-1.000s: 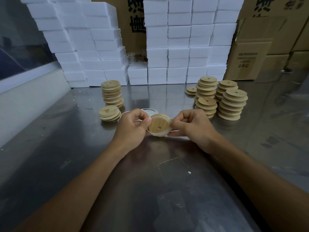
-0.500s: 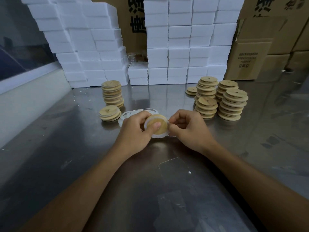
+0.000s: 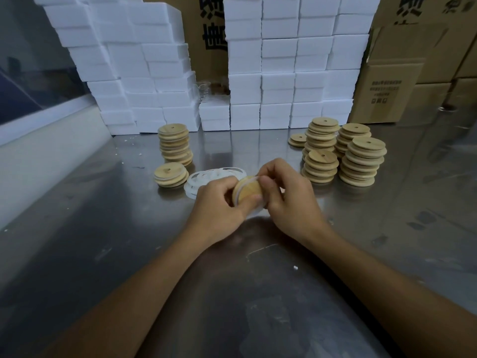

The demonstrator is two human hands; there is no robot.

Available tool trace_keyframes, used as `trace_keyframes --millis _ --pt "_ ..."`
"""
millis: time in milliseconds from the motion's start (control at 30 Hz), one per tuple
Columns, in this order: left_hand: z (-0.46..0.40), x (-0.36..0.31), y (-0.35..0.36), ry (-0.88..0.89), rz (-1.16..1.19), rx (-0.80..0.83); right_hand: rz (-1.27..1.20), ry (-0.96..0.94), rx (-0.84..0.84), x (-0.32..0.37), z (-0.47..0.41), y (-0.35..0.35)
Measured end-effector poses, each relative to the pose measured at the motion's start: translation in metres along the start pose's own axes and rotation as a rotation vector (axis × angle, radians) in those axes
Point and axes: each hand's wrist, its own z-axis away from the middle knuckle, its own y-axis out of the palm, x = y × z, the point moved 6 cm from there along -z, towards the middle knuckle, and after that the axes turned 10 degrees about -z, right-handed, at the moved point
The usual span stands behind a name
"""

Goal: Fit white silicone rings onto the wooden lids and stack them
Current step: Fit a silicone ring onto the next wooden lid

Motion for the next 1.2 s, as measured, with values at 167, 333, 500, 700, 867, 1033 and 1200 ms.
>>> trace_keyframes --millis 167,333,500,700,867,1033,1200 --pt "0.005 -0.006 -0.001 0.092 -0.046 0.061 0.06 -0.113 0.12 0.008 -0.001 0.004" --pt "0.004 -0.015 -0.007 0.192 -0.087 -0.085 -0.178 0.095 0.006 -0.003 -0.002 0.001" --pt "0.004 -0.017 -0.011 0.215 -0.067 -0.162 -0.354 0.252 -0.053 -0.012 -0.004 0.001" --pt "0.002 -0.015 -0.006 0.163 0.008 -0.104 -0.511 0.349 -0.018 -0.02 -0.004 -0.004" --pt "-0.001 -0.011 -0.01 0.107 0.054 -0.147 -0.612 0.435 0.005 -0.023 0.0 0.005" --pt "0.001 -0.013 -0.011 0.096 0.07 -0.141 -0.724 0.564 0.012 -0.03 0.001 0.008" --pt "0.002 -0.007 -0.004 0.011 0.165 -0.039 -0.431 0.32 -0.069 -0.021 -0.001 0.002"
